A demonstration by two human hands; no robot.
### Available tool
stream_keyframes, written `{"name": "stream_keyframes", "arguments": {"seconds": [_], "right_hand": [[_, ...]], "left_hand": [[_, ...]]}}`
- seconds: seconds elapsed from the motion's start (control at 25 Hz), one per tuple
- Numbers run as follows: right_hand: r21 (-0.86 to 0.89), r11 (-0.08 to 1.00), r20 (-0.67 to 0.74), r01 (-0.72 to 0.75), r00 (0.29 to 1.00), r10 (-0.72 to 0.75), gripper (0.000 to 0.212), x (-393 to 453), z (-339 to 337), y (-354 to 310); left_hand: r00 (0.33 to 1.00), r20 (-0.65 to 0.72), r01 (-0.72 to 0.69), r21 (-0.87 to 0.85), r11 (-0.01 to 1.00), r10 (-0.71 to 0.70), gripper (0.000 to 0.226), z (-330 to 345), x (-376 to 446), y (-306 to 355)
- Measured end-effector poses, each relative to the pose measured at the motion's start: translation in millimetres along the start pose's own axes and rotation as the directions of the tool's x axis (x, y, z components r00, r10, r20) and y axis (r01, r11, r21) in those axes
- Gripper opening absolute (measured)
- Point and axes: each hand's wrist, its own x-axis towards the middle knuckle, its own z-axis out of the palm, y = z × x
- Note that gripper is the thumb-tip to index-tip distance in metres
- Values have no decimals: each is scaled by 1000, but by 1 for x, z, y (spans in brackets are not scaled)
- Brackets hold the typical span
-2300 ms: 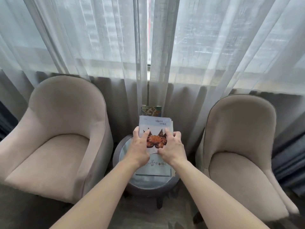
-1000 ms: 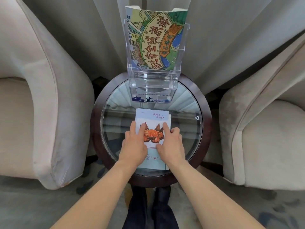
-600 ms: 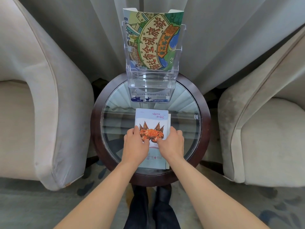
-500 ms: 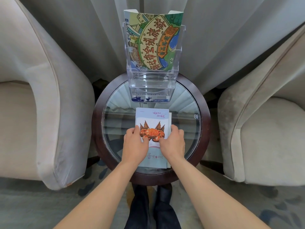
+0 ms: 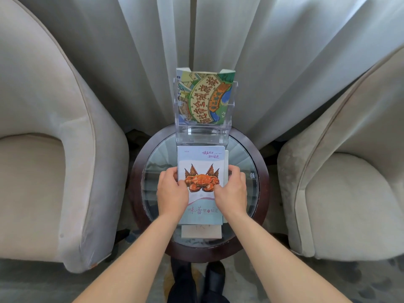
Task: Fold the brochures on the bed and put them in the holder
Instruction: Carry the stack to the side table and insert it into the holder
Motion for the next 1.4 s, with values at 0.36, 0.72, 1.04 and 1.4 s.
{"name": "stream_keyframes", "arguments": {"seconds": [0.36,0.72,1.04,1.4], "right_hand": [[-98,988,-160,121,978,-135,40,17,-32,-61],[-52,963,-178,263,947,-268,35,80,-92,-119],[43,942,-235,334,920,-315,34,114,-96,-152],[47,959,-234,279,937,-261,31,137,-68,-154]], "left_hand": [[980,-103,-173,-26,985,169,13,-31,28,59],[942,-218,-277,-72,958,256,10,-32,64,146],[901,-325,-335,-105,936,287,10,-40,96,180],[923,-239,-333,-97,938,303,7,-34,139,172]]}}
